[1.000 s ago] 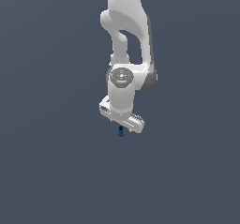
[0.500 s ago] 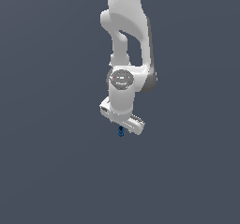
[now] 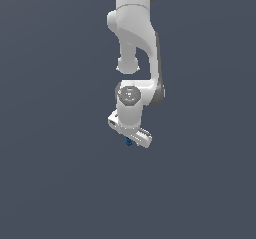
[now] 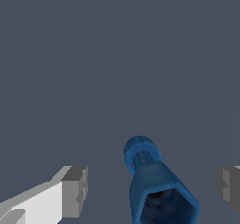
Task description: Pick up the object and move it to a goal position.
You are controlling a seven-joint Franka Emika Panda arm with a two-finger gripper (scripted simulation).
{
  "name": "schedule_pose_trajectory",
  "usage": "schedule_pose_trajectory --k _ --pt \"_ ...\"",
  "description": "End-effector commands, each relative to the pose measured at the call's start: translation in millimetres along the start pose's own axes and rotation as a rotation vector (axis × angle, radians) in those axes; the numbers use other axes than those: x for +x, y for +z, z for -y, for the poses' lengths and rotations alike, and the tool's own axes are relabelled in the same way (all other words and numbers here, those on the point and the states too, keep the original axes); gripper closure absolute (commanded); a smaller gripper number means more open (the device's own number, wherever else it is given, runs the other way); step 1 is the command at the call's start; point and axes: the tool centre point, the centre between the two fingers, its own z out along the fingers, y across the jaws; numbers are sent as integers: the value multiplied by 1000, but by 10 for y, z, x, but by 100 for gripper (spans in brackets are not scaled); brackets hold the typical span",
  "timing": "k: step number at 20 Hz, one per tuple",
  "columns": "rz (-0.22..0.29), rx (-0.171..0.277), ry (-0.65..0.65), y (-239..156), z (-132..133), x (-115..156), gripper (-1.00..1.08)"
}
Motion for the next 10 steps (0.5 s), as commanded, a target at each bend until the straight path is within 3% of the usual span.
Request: schedule_pose_trajectory --k 1,3,4,10 --pt "-1 1 0 51 6 8 -92" --pt "-1 1 0 54 9 13 -92" --pt "-1 1 0 54 9 13 108" --pt "-1 1 0 54 9 13 108"
